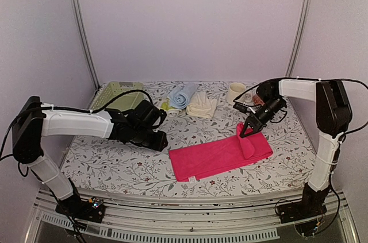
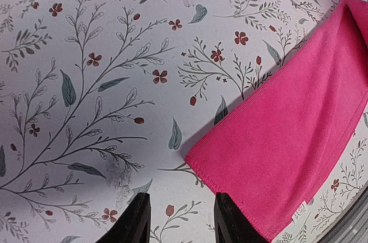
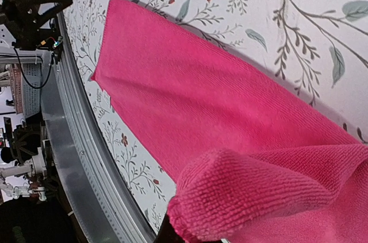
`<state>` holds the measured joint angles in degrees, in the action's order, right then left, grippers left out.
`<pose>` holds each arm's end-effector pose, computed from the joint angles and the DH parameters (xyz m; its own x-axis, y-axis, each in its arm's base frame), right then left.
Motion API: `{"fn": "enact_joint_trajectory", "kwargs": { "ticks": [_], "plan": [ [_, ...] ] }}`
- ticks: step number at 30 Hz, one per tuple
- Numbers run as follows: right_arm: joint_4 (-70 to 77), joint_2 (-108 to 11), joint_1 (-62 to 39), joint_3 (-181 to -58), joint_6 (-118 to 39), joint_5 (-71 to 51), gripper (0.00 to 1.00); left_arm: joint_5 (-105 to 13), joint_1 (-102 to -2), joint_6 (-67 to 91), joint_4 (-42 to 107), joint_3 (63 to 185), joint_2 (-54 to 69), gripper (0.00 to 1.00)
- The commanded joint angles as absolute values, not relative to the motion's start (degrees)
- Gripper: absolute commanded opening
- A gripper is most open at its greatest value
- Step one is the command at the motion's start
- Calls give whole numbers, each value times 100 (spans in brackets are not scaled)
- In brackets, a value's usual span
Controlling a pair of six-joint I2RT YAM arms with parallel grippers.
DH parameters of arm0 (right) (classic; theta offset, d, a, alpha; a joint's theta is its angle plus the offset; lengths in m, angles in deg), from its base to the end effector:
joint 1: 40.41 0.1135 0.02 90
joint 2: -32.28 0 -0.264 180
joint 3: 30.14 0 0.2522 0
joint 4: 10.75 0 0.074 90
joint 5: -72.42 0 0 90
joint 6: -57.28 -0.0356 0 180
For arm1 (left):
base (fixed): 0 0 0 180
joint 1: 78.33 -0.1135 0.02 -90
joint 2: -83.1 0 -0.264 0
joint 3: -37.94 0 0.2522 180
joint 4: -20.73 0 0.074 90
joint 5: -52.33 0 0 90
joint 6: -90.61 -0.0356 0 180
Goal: Roll the towels
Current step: Fold the towel at the center of the board.
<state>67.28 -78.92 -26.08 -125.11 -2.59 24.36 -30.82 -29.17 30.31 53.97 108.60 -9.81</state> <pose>0.3334 0.1097 0.1889 -0.7674 -0.5814 -0.2703 -0.6026 0.5101 0.6137 0.2182 -0.2460 0.1916 -0.8183 0.1945 -0.5408 0.3471 0.9173 -0.1953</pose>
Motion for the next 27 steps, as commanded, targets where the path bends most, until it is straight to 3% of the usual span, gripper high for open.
{"fn": "enact_joint_trajectory", "kwargs": {
  "ticks": [1,15,25,27],
  "plan": [
    [6587,-8335,-2306,-12904,-591,3287,2,-3307,-2787,3240,5277,10661,-998,35],
    [6625,-9103,-871,-13762,-1111,3658,2,-3583,-2483,3664,4923,10384,-1197,22],
    [6254,-9763,-176,-14547,-1818,4044,3,-3814,-2294,4662,4047,9732,-939,0],
    [6226,-9849,-52,-14688,-1925,4094,2,-3842,-2292,4824,3934,9577,-870,0]
  ]
}}
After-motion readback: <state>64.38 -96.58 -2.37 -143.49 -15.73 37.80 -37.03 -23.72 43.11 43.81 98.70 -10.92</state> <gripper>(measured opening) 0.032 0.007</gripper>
